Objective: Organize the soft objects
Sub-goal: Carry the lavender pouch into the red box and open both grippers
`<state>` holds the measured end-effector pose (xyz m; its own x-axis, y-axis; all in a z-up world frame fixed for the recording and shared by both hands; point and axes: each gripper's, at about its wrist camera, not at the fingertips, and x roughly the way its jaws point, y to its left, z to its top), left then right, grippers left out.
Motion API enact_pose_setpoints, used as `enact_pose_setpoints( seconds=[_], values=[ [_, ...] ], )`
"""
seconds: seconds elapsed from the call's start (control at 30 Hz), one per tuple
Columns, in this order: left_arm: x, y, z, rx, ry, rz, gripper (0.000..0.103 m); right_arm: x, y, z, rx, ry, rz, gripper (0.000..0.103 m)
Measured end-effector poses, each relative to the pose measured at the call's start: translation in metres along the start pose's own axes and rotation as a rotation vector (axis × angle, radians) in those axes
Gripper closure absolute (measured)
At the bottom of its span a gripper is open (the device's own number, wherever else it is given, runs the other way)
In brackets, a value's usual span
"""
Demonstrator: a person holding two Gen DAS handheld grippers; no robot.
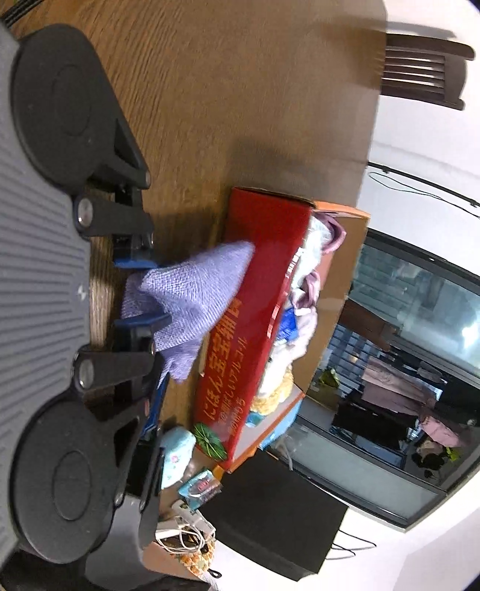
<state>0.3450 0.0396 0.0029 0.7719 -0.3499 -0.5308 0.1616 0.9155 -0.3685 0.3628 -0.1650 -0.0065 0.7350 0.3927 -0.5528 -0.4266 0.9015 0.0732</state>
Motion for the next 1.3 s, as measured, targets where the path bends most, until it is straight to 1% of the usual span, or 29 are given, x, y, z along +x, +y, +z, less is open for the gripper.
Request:
enact_pose_setpoints(
  seconds=[0.07, 0.13, 0.23, 0.3, 0.37, 0.47, 0.53, 0.6, 0.67, 0.73, 0.8, 0.83, 0.9, 0.97, 1.03, 1.07, 1.1, 1.17, 1.23, 1.3],
  values=[
    [-0.015, -0.009, -0.002, 0.014, -0.035, -0.017, 0.082, -0.017, 0.000, -0.001, 0.009, -0.031, 0.010, 0.093],
    [-0.030, -0.019, -0.006, 0.020, -0.060, -0.054, 0.082, -0.036, 0.000, -0.005, 0.019, -0.058, 0.015, 0.093],
    [-0.050, -0.038, -0.014, 0.048, -0.078, -0.083, 0.083, -0.063, -0.008, -0.016, 0.063, -0.088, 0.037, 0.093],
    [-0.063, -0.051, -0.017, 0.062, -0.093, -0.125, 0.086, -0.077, -0.018, -0.025, 0.116, -0.078, 0.052, 0.093],
    [-0.071, -0.064, -0.020, 0.089, -0.103, -0.171, 0.086, -0.094, -0.027, -0.033, 0.145, -0.087, 0.041, 0.093],
    [-0.071, -0.085, -0.018, 0.153, -0.100, -0.203, 0.087, -0.118, -0.041, -0.039, 0.186, -0.124, 0.017, 0.093],
    [-0.064, -0.097, -0.009, 0.186, -0.100, -0.219, 0.088, -0.127, -0.051, -0.037, 0.193, -0.153, -0.002, 0.093],
    [-0.057, -0.107, 0.002, 0.207, -0.106, -0.232, 0.089, -0.131, -0.063, -0.027, 0.180, -0.183, -0.019, 0.093],
    [-0.046, -0.115, 0.022, 0.232, -0.125, -0.237, 0.089, -0.129, -0.075, -0.011, 0.155, -0.205, -0.030, 0.093],
    [-0.030, -0.121, 0.042, 0.243, -0.127, -0.233, 0.089, -0.120, -0.091, 0.012, 0.133, -0.222, -0.030, 0.093],
    [-0.008, -0.122, 0.063, 0.221, -0.113, -0.215, 0.089, -0.106, -0.106, 0.034, 0.115, -0.227, -0.035, 0.093],
    [0.006, -0.121, 0.073, 0.214, -0.098, -0.204, 0.089, -0.093, -0.116, 0.048, 0.101, -0.214, -0.036, 0.093],
    [0.032, -0.117, 0.086, 0.201, -0.068, -0.158, 0.089, -0.067, -0.132, 0.068, 0.090, -0.174, -0.023, 0.093],
    [0.059, -0.111, 0.093, 0.196, -0.020, -0.126, 0.087, -0.036, -0.145, 0.083, 0.075, -0.111, -0.014, 0.093],
    [0.080, -0.102, 0.092, 0.191, 0.014, -0.081, 0.081, -0.008, -0.149, 0.090, 0.054, -0.056, -0.019, 0.093],
    [0.087, -0.098, 0.092, 0.190, 0.026, -0.061, 0.071, 0.005, -0.150, 0.091, 0.035, -0.026, -0.018, 0.093],
    [0.092, -0.094, 0.090, 0.185, 0.031, -0.047, 0.064, 0.016, -0.150, 0.093, 0.020, -0.003, -0.019, 0.092],
    [0.098, -0.084, 0.087, 0.177, 0.033, -0.037, 0.057, 0.034, -0.146, 0.094, -0.023, 0.040, -0.042, 0.091],
    [0.098, -0.077, 0.086, 0.180, 0.026, -0.011, 0.057, 0.047, -0.139, 0.094, -0.080, 0.082, -0.077, 0.091],
    [0.094, -0.071, 0.086, 0.189, 0.009, 0.023, 0.055, 0.052, -0.132, 0.093, -0.132, 0.106, -0.101, 0.090]
  ],
)
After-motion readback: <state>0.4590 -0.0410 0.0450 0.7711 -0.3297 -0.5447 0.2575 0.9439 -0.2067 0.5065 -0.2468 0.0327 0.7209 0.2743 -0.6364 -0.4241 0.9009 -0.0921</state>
